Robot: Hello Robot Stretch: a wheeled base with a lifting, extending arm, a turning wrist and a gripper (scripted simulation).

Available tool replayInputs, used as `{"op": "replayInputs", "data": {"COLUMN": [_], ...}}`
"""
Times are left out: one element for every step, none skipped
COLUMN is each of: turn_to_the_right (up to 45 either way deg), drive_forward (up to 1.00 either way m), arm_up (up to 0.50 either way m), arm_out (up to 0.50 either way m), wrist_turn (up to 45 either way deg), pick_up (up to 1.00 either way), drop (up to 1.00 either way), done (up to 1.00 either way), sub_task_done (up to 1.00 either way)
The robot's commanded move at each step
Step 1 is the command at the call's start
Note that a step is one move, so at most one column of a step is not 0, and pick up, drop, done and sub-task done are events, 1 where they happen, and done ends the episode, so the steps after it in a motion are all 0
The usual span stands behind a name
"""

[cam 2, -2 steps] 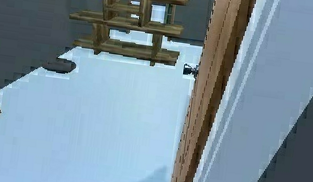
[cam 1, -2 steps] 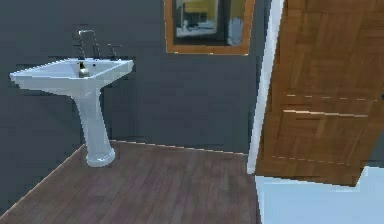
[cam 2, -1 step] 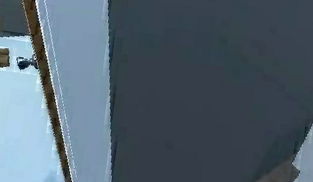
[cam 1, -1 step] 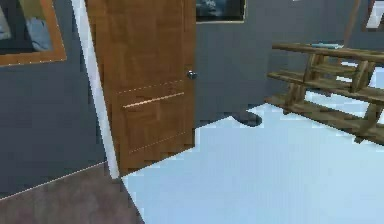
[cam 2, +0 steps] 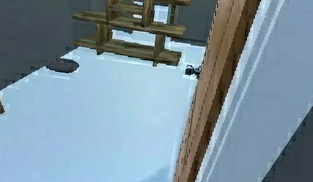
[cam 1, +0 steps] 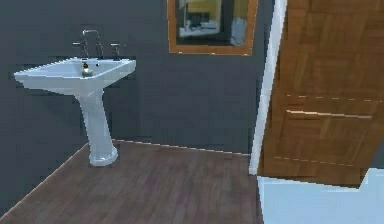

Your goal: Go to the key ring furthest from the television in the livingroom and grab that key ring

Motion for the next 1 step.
{"op": "replayInputs", "data": {"turn_to_the_right": [-45.0], "drive_forward": [0.0], "arm_up": [0.0], "arm_out": [0.0], "wrist_turn": [0.0], "pick_up": [0.0], "drop": [0.0], "done": [0.0], "sub_task_done": [0.0]}}
